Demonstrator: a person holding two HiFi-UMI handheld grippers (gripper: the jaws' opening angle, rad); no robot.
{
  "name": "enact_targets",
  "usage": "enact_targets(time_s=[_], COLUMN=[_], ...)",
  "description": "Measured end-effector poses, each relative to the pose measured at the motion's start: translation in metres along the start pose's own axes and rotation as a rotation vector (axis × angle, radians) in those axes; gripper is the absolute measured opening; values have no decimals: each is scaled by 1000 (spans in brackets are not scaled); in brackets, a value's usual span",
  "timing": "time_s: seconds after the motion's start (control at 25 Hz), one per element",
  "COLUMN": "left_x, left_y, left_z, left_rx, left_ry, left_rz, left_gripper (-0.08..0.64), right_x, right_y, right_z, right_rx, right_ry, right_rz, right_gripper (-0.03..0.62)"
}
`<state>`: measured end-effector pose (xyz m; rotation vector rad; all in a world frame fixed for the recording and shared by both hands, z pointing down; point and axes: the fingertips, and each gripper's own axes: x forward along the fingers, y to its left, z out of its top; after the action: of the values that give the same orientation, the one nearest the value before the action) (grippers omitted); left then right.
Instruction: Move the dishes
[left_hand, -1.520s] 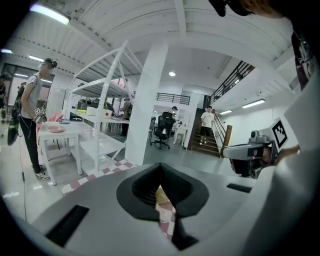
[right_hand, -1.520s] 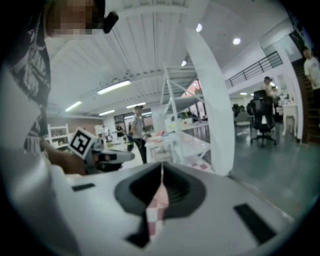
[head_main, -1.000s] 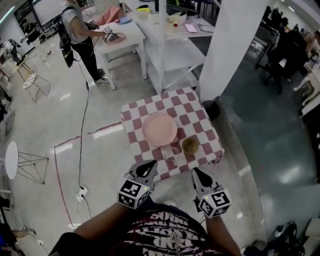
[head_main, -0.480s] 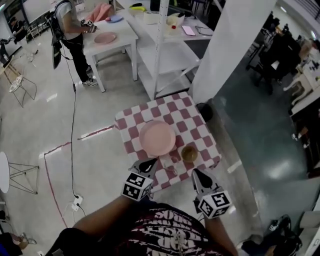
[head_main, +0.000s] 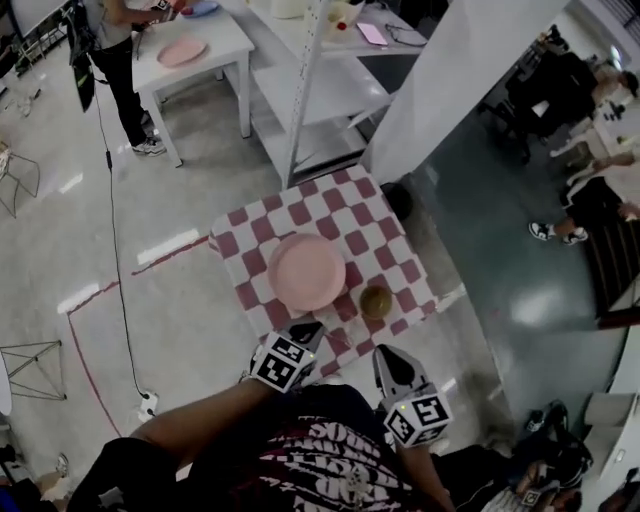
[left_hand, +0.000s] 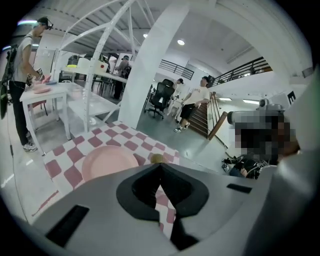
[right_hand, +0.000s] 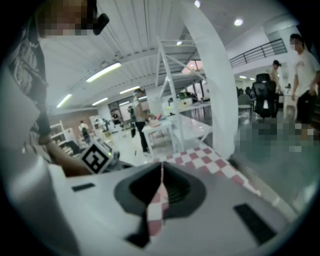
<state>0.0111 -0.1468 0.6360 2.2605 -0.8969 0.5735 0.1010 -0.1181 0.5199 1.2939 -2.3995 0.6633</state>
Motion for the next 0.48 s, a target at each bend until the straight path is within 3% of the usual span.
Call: enact_targets(time_s=[0.16, 0.28, 0.4, 0.48], left_x=[13, 9, -6, -26], left_y=[3, 7, 4, 11], left_z=[-4, 9, 30, 47], left_rx=[-36, -34, -24, -6], left_ry=[12, -8, -75, -149], left_rz=[-5, 32, 98, 186], left_gripper=[31, 31, 31, 31], right_x=[3, 13, 22, 37], right_y=[-16, -30, -45, -48], right_z=[-11, -17, -15, -6], right_rx=[27, 78, 82, 56], right_ry=[15, 23, 39, 28], right_rz=[-16, 4, 46, 98], right_gripper=[35, 35, 35, 37])
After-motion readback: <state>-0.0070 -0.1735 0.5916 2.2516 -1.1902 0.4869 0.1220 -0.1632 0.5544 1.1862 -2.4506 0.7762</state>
